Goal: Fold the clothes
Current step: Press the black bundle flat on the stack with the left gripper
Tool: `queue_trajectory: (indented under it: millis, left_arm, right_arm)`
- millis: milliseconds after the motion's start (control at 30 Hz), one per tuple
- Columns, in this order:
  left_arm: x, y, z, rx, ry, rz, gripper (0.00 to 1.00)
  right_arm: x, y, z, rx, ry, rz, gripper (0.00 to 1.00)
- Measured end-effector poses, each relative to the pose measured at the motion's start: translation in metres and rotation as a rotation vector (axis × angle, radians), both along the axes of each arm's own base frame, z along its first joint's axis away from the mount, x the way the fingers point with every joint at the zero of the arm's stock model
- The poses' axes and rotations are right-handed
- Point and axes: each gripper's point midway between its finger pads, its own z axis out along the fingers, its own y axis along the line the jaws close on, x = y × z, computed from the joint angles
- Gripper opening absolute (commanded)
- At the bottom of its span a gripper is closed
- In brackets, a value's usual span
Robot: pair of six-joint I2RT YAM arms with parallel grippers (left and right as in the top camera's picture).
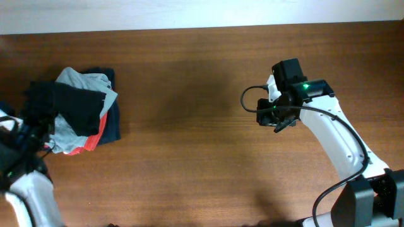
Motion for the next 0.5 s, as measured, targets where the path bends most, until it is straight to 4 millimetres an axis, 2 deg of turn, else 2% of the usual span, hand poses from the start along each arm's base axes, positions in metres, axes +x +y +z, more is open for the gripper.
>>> queue_trajectory:
  millis: [133,167,300,333,367,400,500]
  left_arm:
    - [-0.021,-0.011,0.044,0.064,-0.092,-0.009,0.73]
    - [-0.023,-0.013,0.049,0.075,-0.106,-0.014,0.73]
    - [-0.025,-0.019,0.051,0.064,-0.112,-0.039,0.76]
    - [-0.024,-0.02,0.054,0.071,-0.127,-0.049,0.8]
    - [-0.023,-0.021,0.06,0.089,-0.151,-0.062,0.92]
    - [-0.022,-0.022,0.065,0.114,-0.174,-0.075,0.94]
    - [-0.019,-0.033,0.078,0.188,-0.226,-0.135,0.89]
  right_arm:
    - [0.001,-0.001,0.0,-0.004,-0.004,-0.001,0.3]
    - [0.001,-0.001,0.0,-0.004,-0.005,-0.001,0.3]
    - [0.001,-0.001,0.0,-0.004,-0.005,-0.001,0.3]
    - [0.001,-0.001,0.0,-0.005,-0.005,-0.001,0.3]
    - [0.001,-0.001,0.0,-0.004,-0.005,-0.001,0.3]
    - [0.001,-0.001,0.0,-0.004,-0.006,0.0,0.3]
    - [0.003,0.0,0.001,-0.003,-0.015,0.0,0.3]
